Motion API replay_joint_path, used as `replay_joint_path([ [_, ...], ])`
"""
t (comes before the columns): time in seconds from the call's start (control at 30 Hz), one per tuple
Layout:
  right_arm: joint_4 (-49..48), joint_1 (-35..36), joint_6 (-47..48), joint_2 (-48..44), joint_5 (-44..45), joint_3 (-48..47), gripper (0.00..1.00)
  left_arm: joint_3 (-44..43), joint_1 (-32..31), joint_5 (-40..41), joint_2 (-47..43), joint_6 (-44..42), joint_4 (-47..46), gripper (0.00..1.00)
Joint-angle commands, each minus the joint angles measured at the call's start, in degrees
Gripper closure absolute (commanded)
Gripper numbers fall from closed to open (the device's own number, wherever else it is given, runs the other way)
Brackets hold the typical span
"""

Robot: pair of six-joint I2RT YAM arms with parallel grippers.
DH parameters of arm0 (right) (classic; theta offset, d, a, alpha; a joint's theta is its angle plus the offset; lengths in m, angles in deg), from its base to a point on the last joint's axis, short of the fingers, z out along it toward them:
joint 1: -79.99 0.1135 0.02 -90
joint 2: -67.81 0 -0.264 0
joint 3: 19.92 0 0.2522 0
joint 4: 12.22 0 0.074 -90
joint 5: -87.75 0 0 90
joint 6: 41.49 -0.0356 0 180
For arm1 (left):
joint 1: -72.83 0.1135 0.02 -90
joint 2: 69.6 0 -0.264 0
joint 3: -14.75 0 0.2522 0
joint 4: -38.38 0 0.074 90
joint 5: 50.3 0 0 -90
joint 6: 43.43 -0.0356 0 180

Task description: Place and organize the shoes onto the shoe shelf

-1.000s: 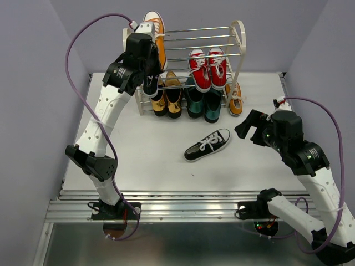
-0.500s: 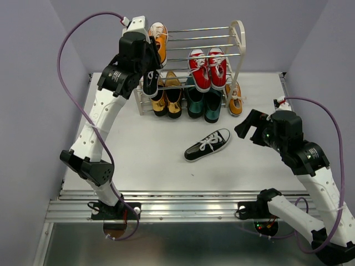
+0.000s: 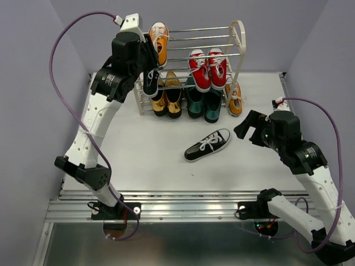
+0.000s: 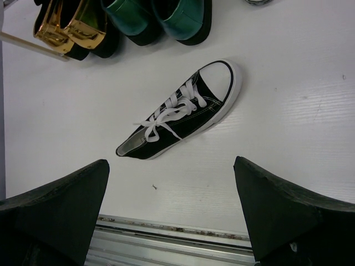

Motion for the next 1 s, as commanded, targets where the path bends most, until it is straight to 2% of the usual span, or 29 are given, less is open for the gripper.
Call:
replay_joint_path([
  [0.0,-2.7,-0.2,0.3,0.5,-0.6,0.3,0.0,-1.4,0.2,1.6,-6.5,0.7,-4.8,0.5],
  [0.1,-3.8,-0.2,0.6,1.3,-0.8,0.7,0.0,2.4,0.1,0.3,-10.8,1.4,-7.1,0.49],
  [0.23,-5.5,-0.2,0.1,2.2,-0.7,1.9,0.0,14.4,0.2,-2.2,-19.3,3.7,-11.6,0.47],
  [0.43,-5.2,-0.2,-2.6,4.8,7.9,2.7,0.0,30.1,0.2,-6.1,-29.3,7.4,-18.8,0.46],
  [0.5,-5.3,-0.2,-2.7,5.9,8.3,2.7,0.0,33.1,0.1,-7.1,-31.2,7.9,-20.2,0.46],
  [0.73,-10.0,-0.2,-3.7,6.6,7.6,6.4,0.0,40.8,0.1,-7.2,-36.4,7.9,-18.1,0.46],
  [0.97,-16.0,-0.2,-2.8,10.8,14.7,8.6,0.0,52.3,0.1,-9.5,-42.2,8.2,-15.4,0.46],
])
